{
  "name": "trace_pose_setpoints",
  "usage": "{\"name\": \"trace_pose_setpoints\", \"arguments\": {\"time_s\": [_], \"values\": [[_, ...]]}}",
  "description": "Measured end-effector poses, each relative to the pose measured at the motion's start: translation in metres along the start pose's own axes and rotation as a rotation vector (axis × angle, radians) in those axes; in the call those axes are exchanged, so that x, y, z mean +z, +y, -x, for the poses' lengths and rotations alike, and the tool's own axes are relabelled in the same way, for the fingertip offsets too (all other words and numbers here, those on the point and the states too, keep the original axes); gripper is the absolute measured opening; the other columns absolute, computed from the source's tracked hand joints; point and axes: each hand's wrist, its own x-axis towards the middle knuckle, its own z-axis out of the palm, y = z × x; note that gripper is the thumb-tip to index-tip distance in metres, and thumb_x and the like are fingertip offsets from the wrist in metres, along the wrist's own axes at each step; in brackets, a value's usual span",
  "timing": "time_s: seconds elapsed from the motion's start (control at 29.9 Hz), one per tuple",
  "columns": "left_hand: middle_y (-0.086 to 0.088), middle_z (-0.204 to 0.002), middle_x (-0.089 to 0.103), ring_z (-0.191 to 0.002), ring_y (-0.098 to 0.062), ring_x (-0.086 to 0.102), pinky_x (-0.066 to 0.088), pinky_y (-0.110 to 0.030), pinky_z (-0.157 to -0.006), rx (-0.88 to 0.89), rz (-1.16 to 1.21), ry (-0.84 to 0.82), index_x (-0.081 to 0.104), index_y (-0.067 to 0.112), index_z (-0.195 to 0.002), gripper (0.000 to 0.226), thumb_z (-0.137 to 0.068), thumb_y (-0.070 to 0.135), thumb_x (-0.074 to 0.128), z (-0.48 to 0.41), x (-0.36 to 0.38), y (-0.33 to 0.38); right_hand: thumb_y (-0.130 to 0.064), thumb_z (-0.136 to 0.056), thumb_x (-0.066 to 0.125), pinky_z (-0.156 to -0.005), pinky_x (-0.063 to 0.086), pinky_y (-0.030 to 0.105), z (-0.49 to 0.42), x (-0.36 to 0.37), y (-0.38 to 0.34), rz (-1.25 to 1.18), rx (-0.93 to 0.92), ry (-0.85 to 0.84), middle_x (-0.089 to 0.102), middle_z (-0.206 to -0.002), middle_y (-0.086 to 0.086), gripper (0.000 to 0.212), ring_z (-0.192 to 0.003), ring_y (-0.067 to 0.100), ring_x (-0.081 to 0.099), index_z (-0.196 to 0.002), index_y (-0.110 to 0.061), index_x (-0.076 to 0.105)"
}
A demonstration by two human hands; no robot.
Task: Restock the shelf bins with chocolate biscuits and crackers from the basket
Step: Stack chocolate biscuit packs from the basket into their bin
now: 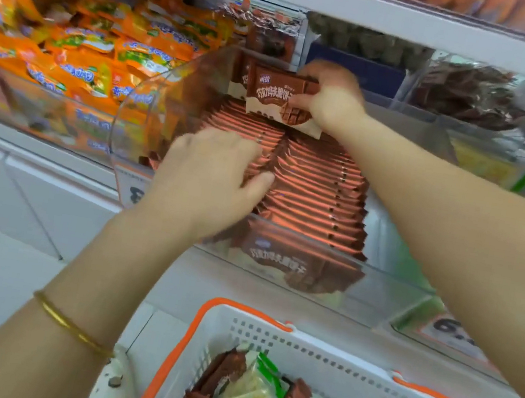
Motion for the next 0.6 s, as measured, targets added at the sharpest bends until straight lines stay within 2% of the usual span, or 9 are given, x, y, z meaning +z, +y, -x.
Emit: {"name": "trace_pose_setpoints", "arguments": {"time_s": [0.17, 0.33, 0.47, 0.6], "values": [[0.007, -0.127, 0.053, -0.122, -0.019, 0.039, 0.031, -0.036, -0.098, 0.011, 0.006, -0.091, 0.047, 0.029, -0.132, 0.048, -0.091, 0.052, 0.035, 0.000, 0.007, -0.003, -0.026, -0.090, 0.062, -0.096, 0.040, 0.030, -0.029, 0.026, -0.010, 0.036, -0.040, 0.071, 0.043, -0.135, 0.010, 0.041, -0.121, 0.027, 0.049, -0.130, -0.019, 0.053], [0.010, -0.126, 0.050, -0.122, -0.016, 0.036, 0.028, -0.033, -0.097, 0.019, 0.008, -0.086, 0.046, 0.031, -0.130, 0.046, -0.090, 0.051, 0.034, -0.002, 0.009, -0.004, -0.035, -0.085, 0.067, -0.091, 0.046, 0.044, -0.041, 0.049, -0.010, 0.326, -0.048, 0.206, 0.041, -0.141, 0.012, 0.064, -0.128, 0.033, 0.042, -0.139, -0.018, 0.037], [0.010, -0.127, 0.049, -0.123, -0.016, 0.035, 0.028, -0.033, -0.098, 0.012, 0.024, -0.075, 0.047, 0.030, -0.129, 0.045, -0.093, 0.052, 0.032, -0.002, 0.009, -0.002, -0.036, -0.084, 0.068, -0.086, 0.046, 0.043, -0.046, 0.055, -0.010, 0.389, -0.004, 0.248, 0.037, -0.141, 0.014, 0.067, -0.127, 0.035, 0.039, -0.140, -0.018, 0.036], [0.010, -0.124, 0.051, -0.121, -0.016, 0.038, 0.030, -0.033, -0.097, 0.004, 0.009, -0.083, 0.049, 0.030, -0.127, 0.058, -0.083, 0.055, 0.021, -0.001, 0.008, -0.002, -0.041, -0.082, 0.070, -0.085, 0.046, 0.042, -0.046, 0.056, -0.012, 0.405, 0.013, 0.228, 0.037, -0.141, 0.015, 0.072, -0.125, 0.034, 0.041, -0.140, -0.016, 0.034]]}}
